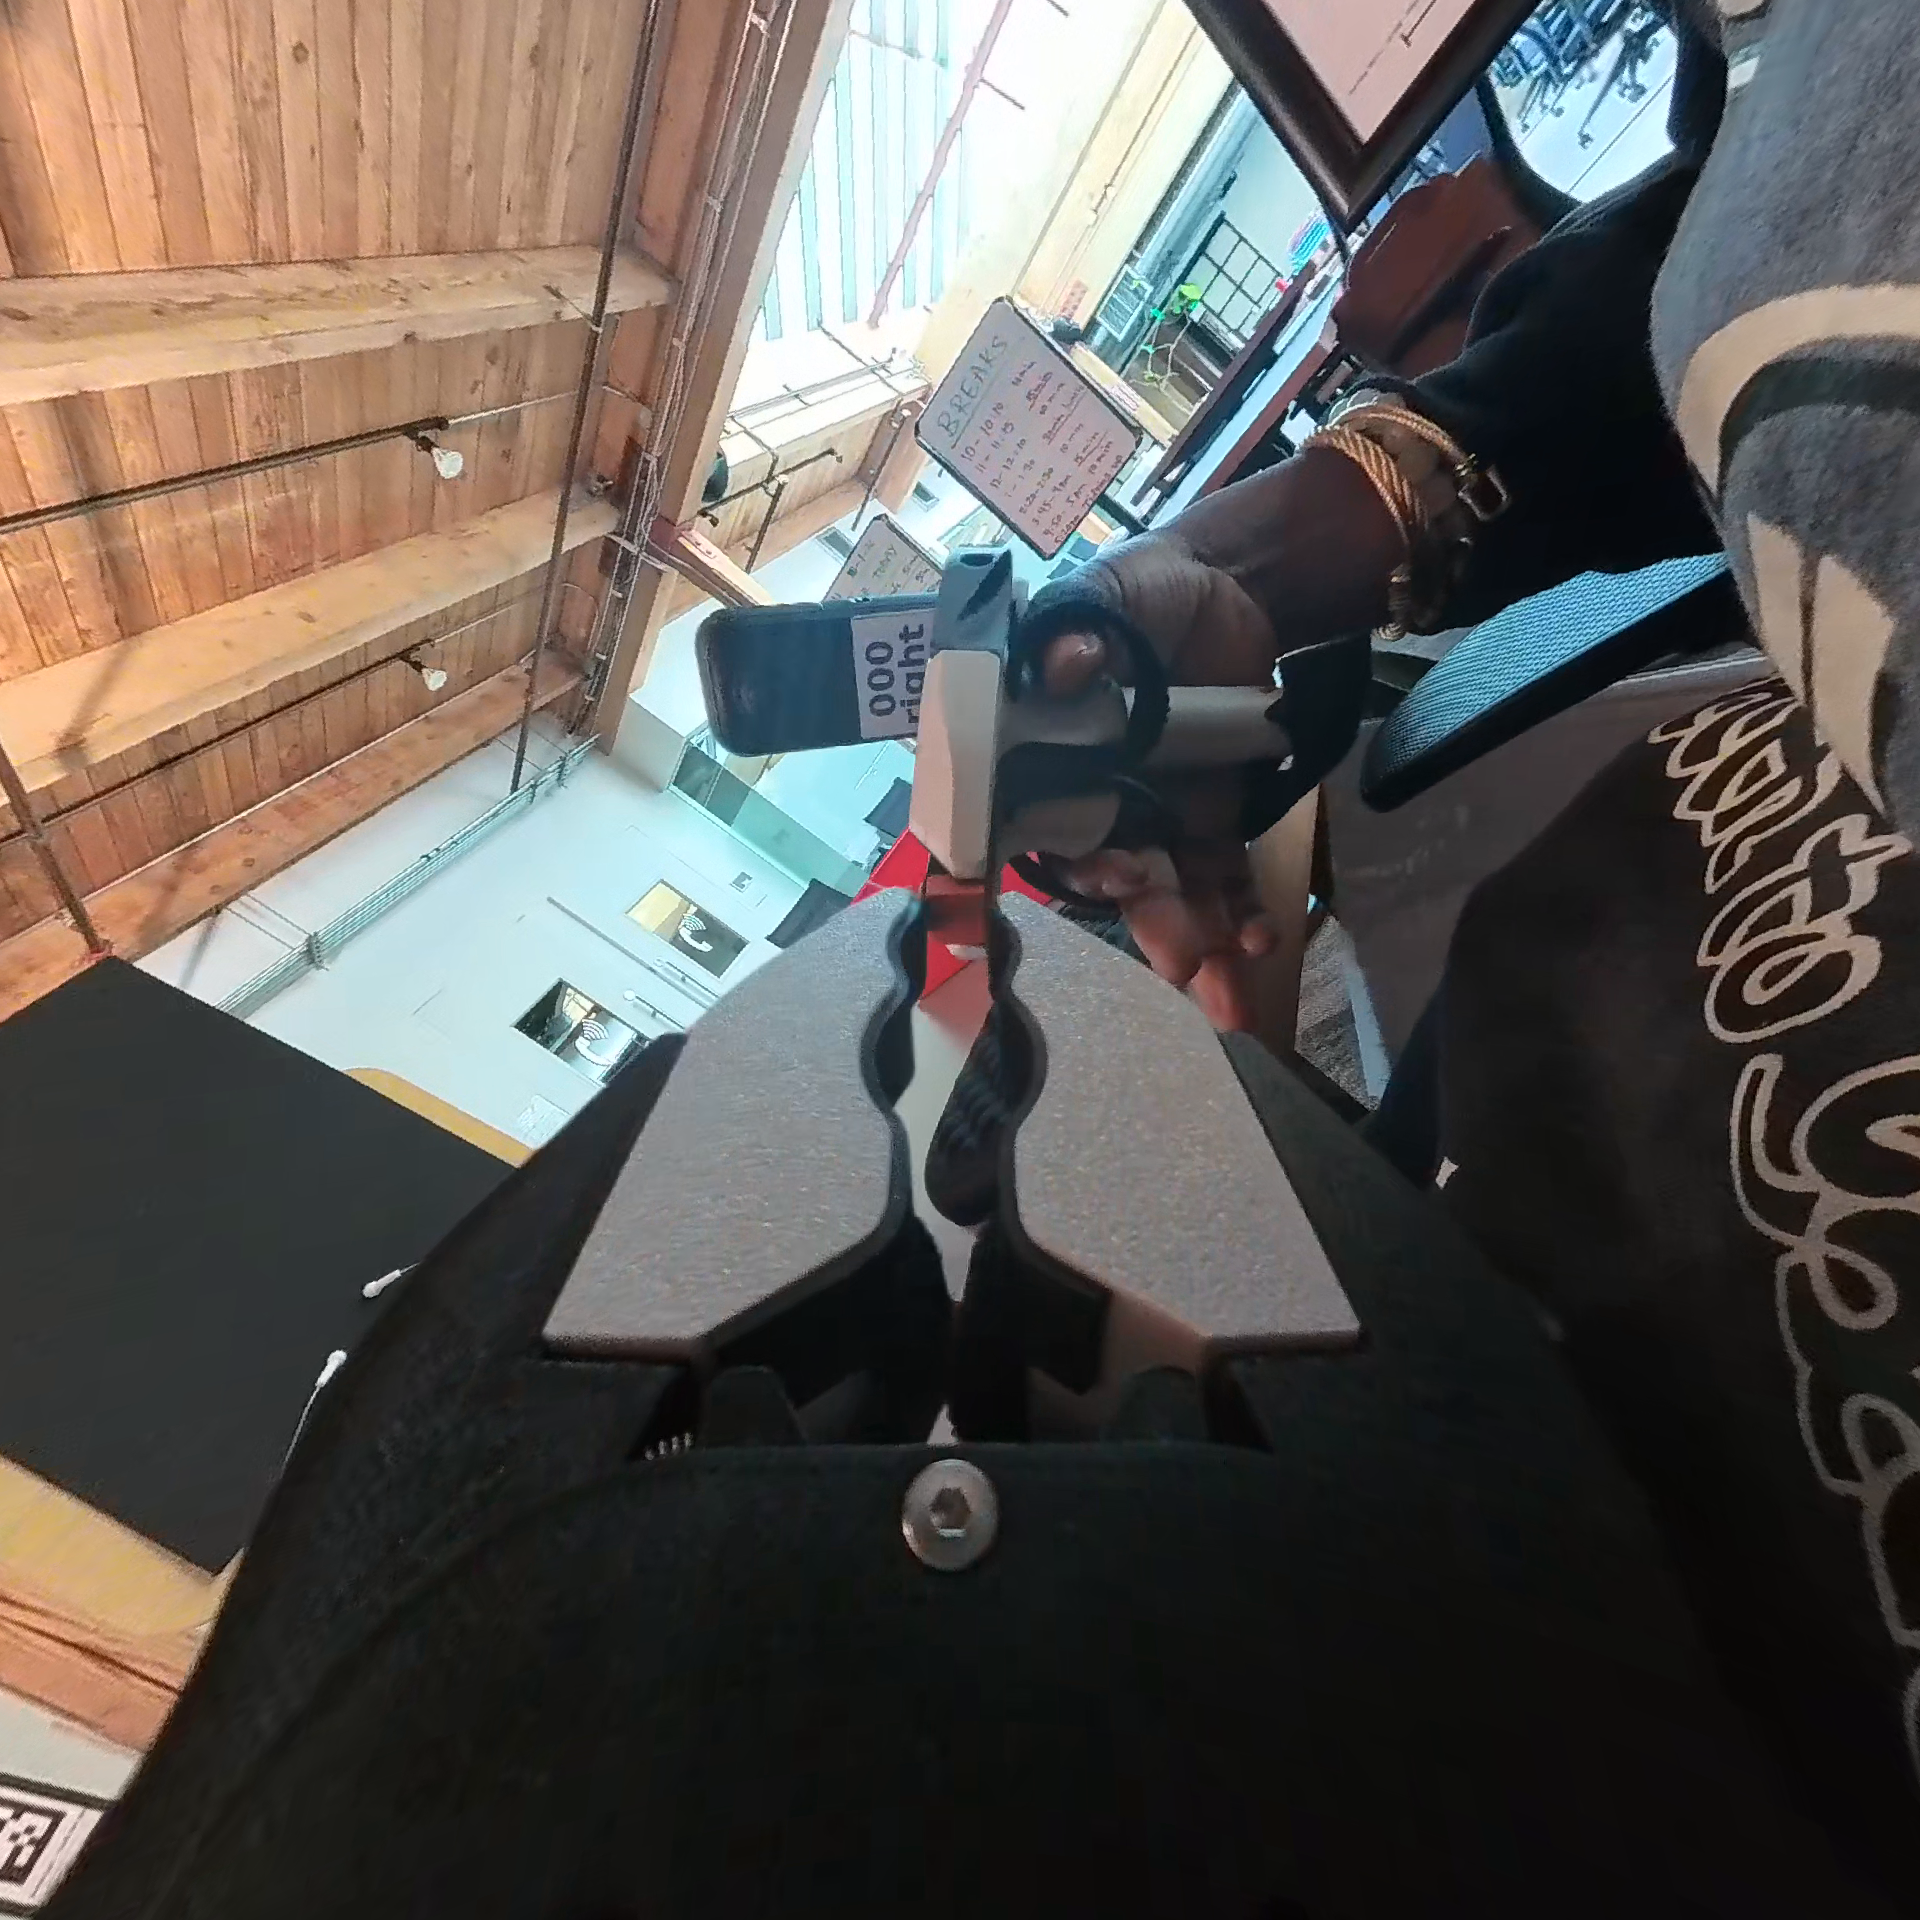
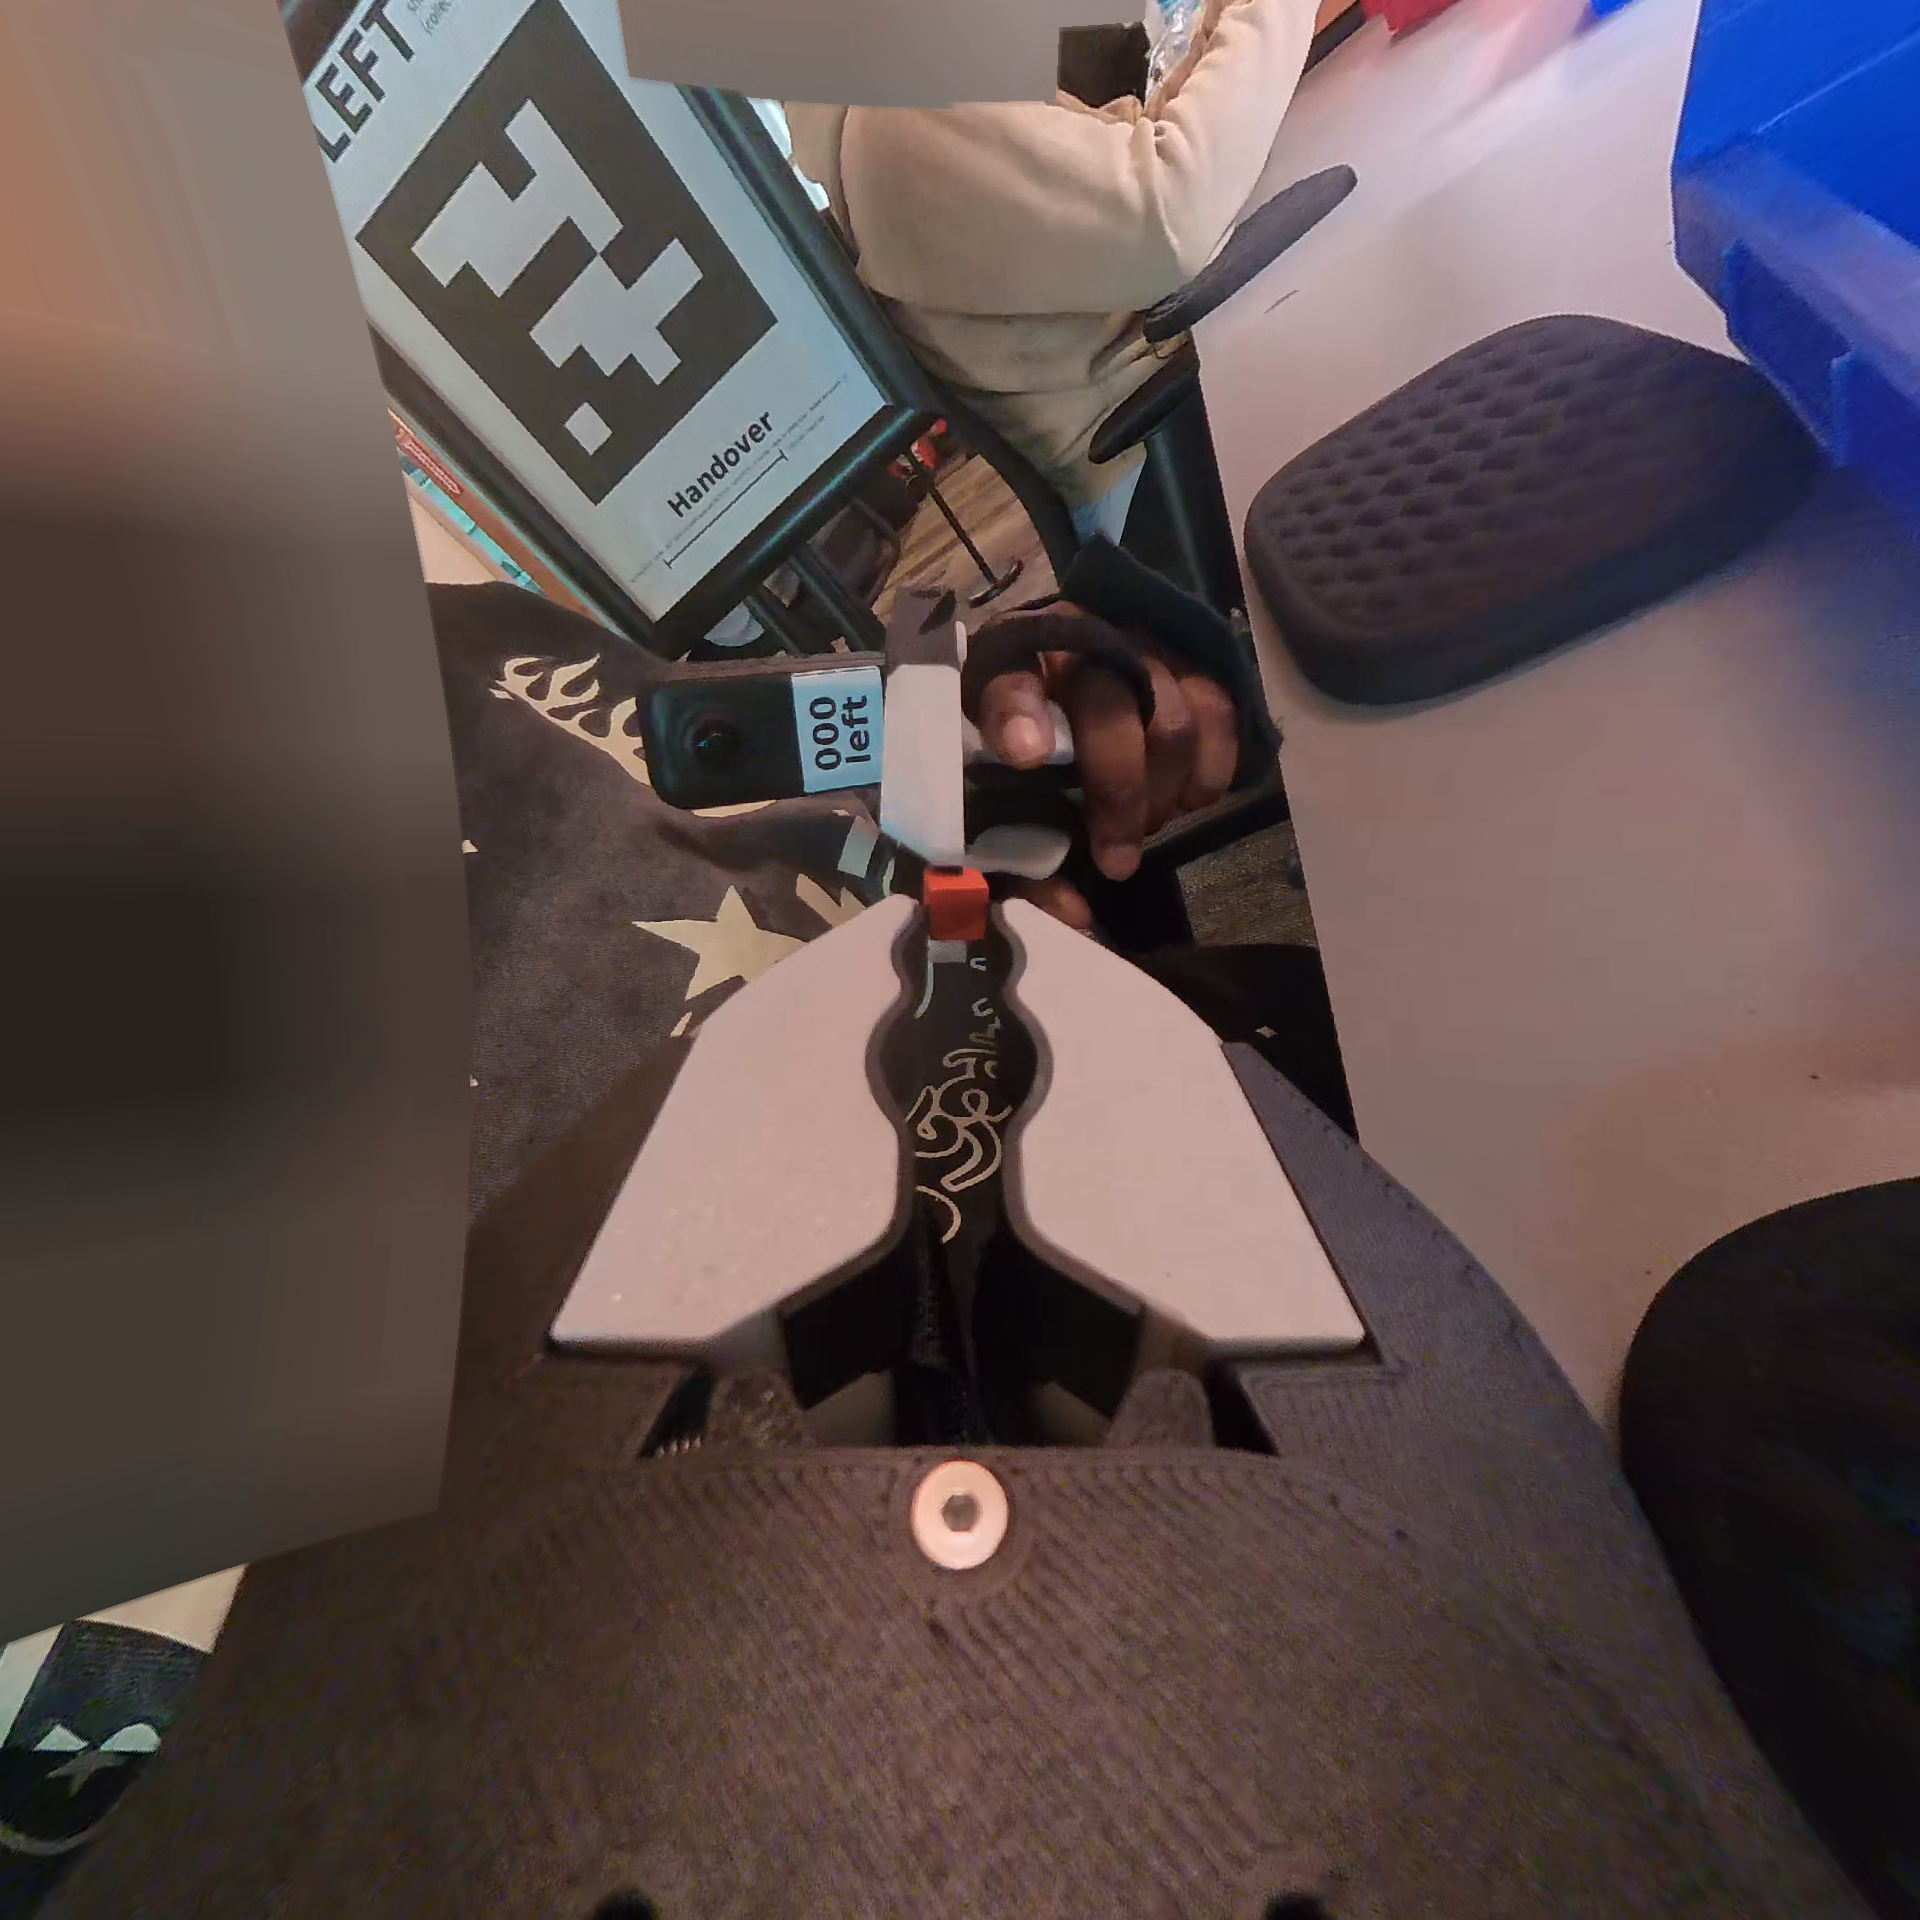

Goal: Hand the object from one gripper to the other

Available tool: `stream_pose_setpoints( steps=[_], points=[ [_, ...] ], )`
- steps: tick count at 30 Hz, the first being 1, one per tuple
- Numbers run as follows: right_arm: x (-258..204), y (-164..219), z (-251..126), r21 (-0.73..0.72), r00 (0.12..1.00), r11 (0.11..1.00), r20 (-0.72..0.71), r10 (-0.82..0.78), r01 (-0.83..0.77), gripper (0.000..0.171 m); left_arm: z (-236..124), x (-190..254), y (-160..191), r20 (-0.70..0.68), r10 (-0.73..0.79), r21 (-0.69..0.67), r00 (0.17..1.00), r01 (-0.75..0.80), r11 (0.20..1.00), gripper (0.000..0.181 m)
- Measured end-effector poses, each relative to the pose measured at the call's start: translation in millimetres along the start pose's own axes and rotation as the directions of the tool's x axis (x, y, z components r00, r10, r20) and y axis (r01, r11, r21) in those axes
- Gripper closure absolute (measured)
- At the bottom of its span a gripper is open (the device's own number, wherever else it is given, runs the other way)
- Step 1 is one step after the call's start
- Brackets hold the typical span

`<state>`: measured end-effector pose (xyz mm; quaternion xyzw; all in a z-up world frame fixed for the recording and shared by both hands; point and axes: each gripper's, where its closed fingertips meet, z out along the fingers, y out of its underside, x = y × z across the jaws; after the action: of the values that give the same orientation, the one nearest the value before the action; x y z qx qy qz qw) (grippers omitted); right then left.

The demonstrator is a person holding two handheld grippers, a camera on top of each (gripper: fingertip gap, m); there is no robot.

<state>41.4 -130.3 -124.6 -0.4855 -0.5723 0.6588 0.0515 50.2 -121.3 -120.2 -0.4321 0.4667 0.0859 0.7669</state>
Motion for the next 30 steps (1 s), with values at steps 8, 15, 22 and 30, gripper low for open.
stream_pose_setpoints(
  steps=[8,15,22,30],
  points=[
    [2.7,-18.2,-1.8,0.095,0.96,0.959,-0.109,-0.257,0.268,0.136,-1.6,-9.9,-2.2,-0.041,-0.399,0.017,0.916,0.4,0.916,0.172],
    [-12.0,-27.5,-6.8,-0.159,0.15,0.223,-0.376,-0.914,0.962,0.138,-8.1,-12.6,-1.0,-0.324,-0.934,-0.1,0.148,0.977,0.189,0.172],
    [-12.6,-15.7,3.2,-0.268,-0.073,0.016,-0.319,-0.945,0.963,0.145,-10.1,-11.7,-8.6,-0.394,-0.919,-0.119,0.028,0.99,0.081,0.172],
    [-11.2,-11.5,5.8,-0.285,-0.093,-0.005,-0.299,-0.95,0.959,0.16,-9.8,-7.1,-11.0,-0.414,-0.91,-0.145,0.006,0.987,0.072,0.172]
  ],
)
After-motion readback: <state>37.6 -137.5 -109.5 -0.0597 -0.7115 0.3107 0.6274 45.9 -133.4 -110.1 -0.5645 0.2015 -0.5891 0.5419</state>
